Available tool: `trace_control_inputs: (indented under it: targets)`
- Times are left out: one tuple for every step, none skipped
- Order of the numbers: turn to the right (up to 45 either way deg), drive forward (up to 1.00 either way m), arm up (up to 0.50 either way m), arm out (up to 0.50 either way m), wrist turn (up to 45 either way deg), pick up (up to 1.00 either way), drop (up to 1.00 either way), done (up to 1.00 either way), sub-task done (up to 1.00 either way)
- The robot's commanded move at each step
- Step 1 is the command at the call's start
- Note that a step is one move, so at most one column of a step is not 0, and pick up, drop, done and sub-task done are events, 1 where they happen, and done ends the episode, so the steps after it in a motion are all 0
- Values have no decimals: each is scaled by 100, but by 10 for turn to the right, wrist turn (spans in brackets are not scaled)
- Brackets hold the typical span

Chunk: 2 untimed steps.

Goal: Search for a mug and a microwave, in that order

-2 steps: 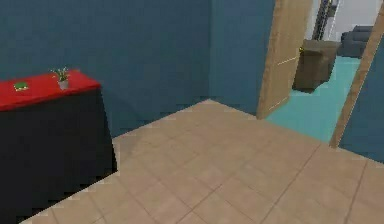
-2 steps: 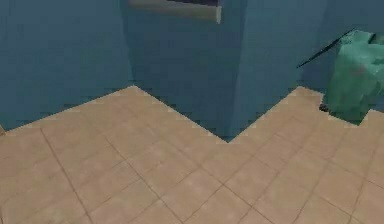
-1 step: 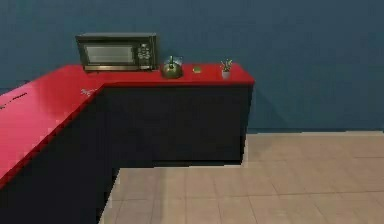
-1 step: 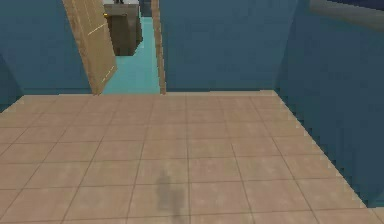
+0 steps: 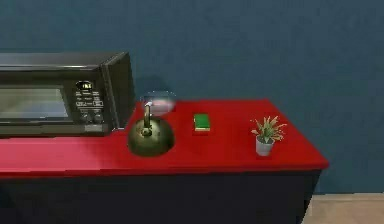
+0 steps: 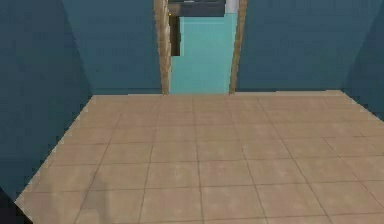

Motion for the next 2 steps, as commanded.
trace_control_inputs:
  targets:
    - [-330, 0, 0, 0, 0, 0, 0, 0, 0]
    - [0, 0, 0, 0, 0, 0, 0, 100, 0]
